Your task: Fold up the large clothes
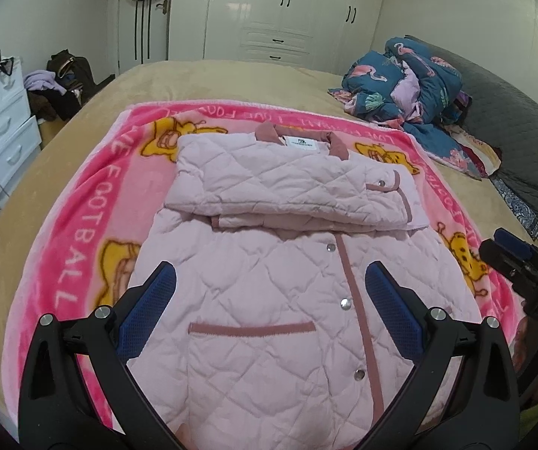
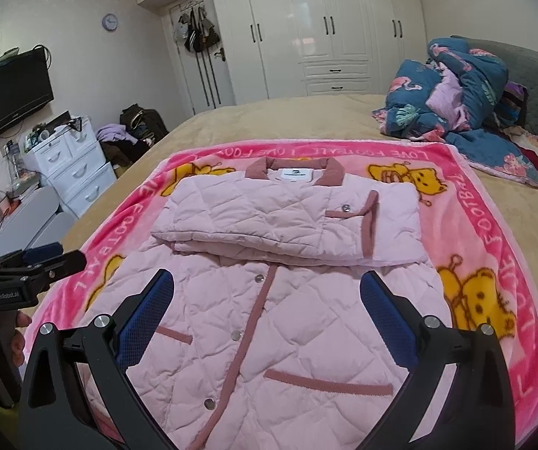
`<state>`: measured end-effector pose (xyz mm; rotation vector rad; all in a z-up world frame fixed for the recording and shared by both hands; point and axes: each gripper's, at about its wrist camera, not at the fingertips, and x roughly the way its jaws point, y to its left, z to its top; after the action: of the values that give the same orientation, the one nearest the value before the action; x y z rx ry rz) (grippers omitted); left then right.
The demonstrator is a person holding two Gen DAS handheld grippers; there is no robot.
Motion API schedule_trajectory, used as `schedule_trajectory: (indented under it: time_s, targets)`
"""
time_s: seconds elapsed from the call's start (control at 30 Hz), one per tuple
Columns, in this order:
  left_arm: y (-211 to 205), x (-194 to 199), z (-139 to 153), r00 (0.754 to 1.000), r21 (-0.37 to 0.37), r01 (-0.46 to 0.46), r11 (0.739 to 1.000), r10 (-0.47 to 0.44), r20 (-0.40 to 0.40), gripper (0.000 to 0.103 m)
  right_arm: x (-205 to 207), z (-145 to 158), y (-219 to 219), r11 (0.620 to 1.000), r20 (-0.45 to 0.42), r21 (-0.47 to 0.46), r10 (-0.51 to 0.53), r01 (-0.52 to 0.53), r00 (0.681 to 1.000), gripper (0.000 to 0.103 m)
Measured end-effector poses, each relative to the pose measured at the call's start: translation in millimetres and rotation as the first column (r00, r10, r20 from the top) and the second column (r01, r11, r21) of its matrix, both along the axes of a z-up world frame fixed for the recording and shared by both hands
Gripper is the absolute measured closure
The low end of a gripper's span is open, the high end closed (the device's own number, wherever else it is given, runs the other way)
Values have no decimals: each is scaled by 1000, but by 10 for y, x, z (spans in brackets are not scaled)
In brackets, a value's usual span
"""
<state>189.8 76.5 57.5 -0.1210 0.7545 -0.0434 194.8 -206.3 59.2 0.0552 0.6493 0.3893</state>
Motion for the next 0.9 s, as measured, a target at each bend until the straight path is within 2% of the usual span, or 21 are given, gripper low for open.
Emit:
schedule_trajectory:
  time_s: [0.7,0.9]
  targets:
    - [167,-345,-525,997,1,-49,999,49,-66,8,-372,-440,-241,1000,-66,-23,-16,14,998,4]
    - [222,-447,-659,996,33,-47,998,50,-76,8,-422,-584,-258,998,-83,-63,-2,-3,997,4]
